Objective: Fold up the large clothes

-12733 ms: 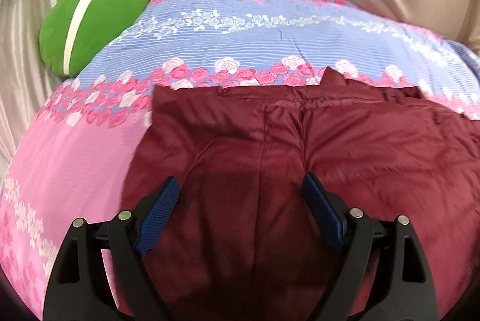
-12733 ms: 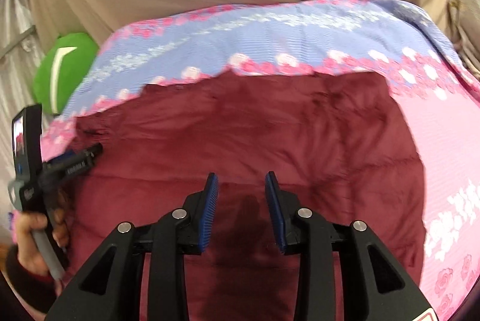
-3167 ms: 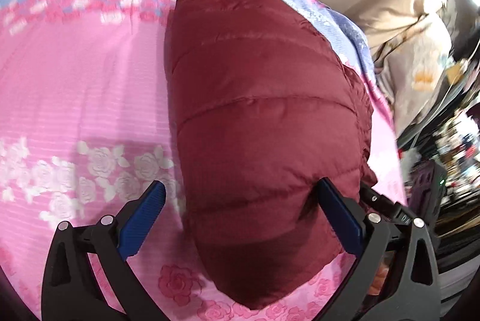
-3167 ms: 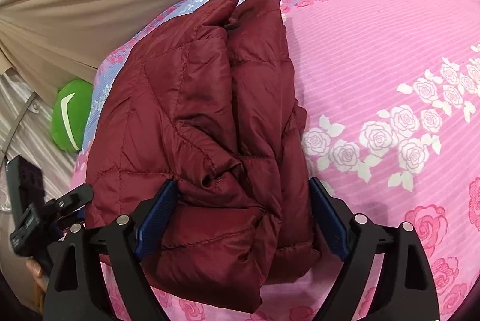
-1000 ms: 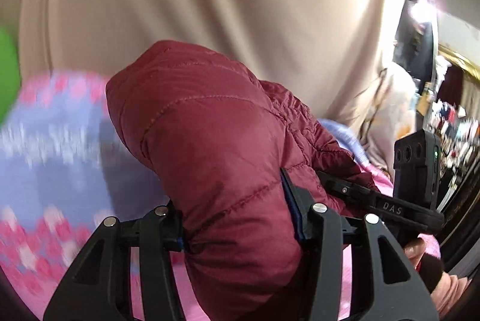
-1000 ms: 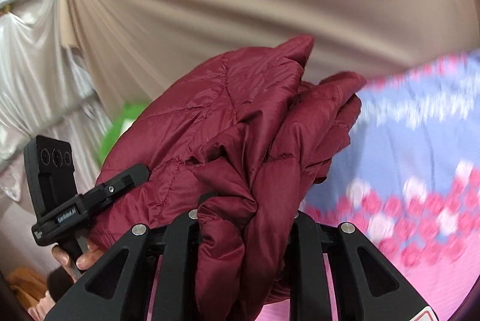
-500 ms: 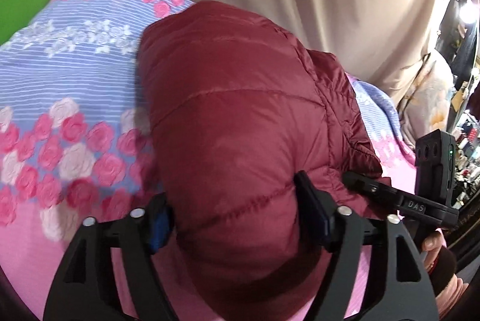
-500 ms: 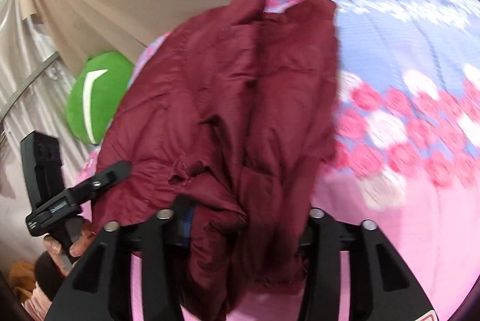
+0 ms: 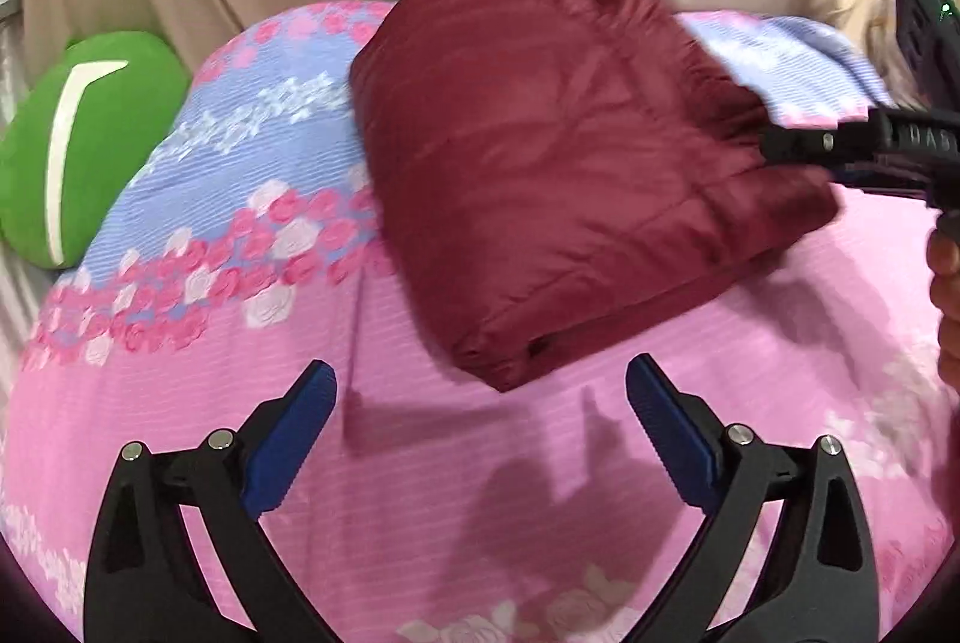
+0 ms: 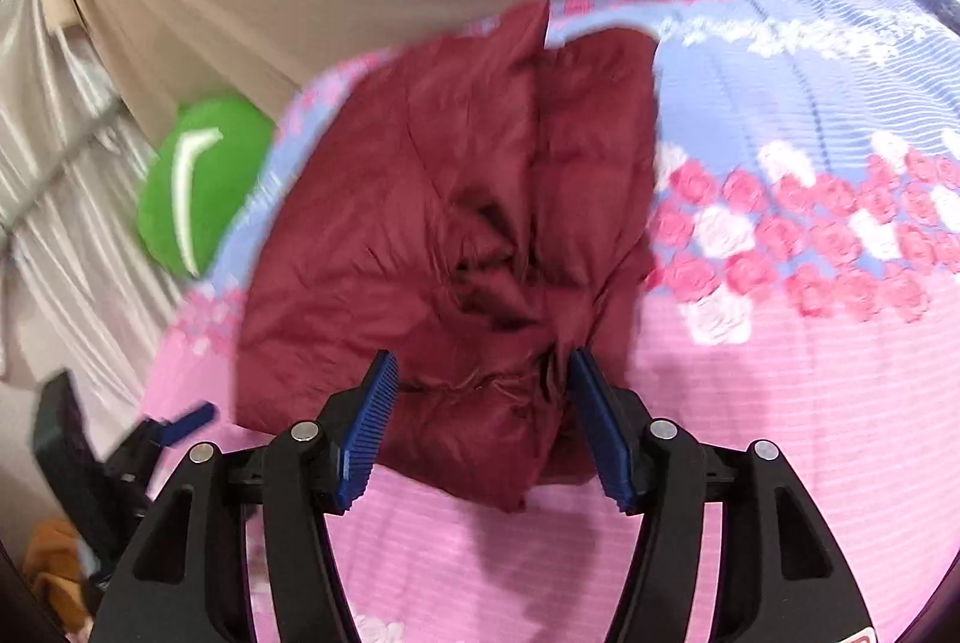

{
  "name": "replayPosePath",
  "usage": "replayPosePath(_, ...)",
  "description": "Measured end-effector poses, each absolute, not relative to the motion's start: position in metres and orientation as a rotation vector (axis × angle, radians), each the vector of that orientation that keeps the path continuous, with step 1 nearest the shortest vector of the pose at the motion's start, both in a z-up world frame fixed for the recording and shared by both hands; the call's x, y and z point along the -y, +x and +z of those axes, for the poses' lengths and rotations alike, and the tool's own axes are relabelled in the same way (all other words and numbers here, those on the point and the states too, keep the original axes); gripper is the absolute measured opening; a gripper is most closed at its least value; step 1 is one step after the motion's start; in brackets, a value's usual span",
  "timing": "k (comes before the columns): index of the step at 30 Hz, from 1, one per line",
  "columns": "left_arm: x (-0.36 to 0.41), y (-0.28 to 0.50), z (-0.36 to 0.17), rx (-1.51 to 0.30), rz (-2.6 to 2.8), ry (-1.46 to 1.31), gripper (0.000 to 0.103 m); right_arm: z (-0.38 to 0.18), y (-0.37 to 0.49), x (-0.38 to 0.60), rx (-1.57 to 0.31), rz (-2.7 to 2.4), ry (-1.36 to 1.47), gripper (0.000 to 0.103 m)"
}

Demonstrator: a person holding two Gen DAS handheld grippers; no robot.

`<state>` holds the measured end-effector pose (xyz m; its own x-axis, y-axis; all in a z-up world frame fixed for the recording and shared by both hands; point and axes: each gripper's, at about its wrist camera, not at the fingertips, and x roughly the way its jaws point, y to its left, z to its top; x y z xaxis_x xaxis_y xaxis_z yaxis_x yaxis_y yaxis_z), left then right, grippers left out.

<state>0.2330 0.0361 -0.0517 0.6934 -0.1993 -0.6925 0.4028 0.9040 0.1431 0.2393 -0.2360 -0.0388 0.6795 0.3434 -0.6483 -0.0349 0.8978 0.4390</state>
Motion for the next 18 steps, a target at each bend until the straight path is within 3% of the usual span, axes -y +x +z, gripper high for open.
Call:
replayPosePath(1,-0.036,0.238,-0.052,-0.738,-0.335,0.280,0.094,-0.040,0.247,0.228,-0.813,0.211,0.387,0.037)
replayPosePath(2,-0.036,0.244,-0.052,-0.748,-0.332,0.265,0.092,-0.038,0.250,0.227,-0.814,0.207,0.378,0.019)
replayPosePath(3,-0.036,0.250,-0.053,-0.759,-0.320,0.266,0.086,-0.034,0.252,0.227,-0.807,0.217,0.383,0.011)
replayPosePath(6,-0.033,0.268,-0.059,-0.810,-0.262,0.284,0.071,-0.005,0.239,0.239,-0.686,0.226,0.409,0.006)
replayPosePath(9,-0.035,0.280,-0.070,-0.873,-0.277,0.219,0.068,0.000,0.232,0.255,-0.641,0.170,0.410,0.004)
replayPosePath(14,-0.035,0.280,-0.076,-0.865,-0.264,0.209,0.068,-0.067,0.249,0.263,-0.793,0.055,0.384,0.005)
replayPosePath(18,-0.034,0.280,-0.076,-0.857,-0.255,0.213,0.068,-0.075,0.253,0.253,-0.810,0.015,0.289,0.007)
